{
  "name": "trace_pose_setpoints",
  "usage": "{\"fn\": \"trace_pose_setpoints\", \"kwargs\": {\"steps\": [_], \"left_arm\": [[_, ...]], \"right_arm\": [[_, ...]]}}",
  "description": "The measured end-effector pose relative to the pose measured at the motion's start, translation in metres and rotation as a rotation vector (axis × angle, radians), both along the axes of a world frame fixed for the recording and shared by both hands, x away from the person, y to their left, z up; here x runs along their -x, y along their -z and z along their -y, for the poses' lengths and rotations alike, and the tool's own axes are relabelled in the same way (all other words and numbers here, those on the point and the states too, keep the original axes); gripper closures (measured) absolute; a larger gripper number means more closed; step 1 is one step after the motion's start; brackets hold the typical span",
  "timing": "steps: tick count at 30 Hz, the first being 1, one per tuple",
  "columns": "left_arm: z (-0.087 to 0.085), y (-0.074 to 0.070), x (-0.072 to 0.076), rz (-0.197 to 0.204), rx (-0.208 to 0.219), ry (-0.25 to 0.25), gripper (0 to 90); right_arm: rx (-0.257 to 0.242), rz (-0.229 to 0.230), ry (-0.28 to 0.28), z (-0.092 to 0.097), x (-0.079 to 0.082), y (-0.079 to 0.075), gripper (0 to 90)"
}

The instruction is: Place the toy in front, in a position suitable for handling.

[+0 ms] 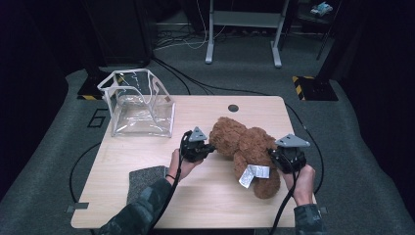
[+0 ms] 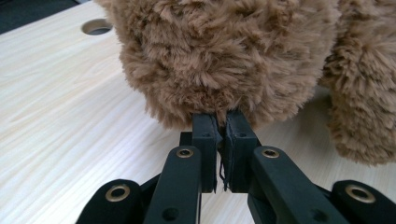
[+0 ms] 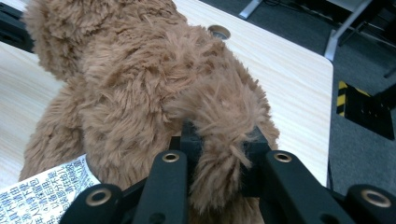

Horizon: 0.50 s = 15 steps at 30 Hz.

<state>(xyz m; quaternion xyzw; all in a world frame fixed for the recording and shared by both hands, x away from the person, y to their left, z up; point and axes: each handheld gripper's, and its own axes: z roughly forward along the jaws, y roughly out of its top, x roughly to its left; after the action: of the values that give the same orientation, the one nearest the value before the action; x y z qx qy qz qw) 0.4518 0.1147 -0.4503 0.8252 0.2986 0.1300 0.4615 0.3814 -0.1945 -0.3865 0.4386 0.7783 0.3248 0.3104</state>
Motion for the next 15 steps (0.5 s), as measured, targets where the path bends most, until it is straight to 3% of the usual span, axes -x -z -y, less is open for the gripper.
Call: {"fn": "trace_pose_setpoints", "kwargs": {"steps": [15], "left_arm": [[-0.04, -0.013, 0.01, 0.038, 0.023, -0.076, 85.4]], "right_arm": [[0.034, 0.025, -0.105, -0.034, -0.034, -0.019, 77.2]]}}
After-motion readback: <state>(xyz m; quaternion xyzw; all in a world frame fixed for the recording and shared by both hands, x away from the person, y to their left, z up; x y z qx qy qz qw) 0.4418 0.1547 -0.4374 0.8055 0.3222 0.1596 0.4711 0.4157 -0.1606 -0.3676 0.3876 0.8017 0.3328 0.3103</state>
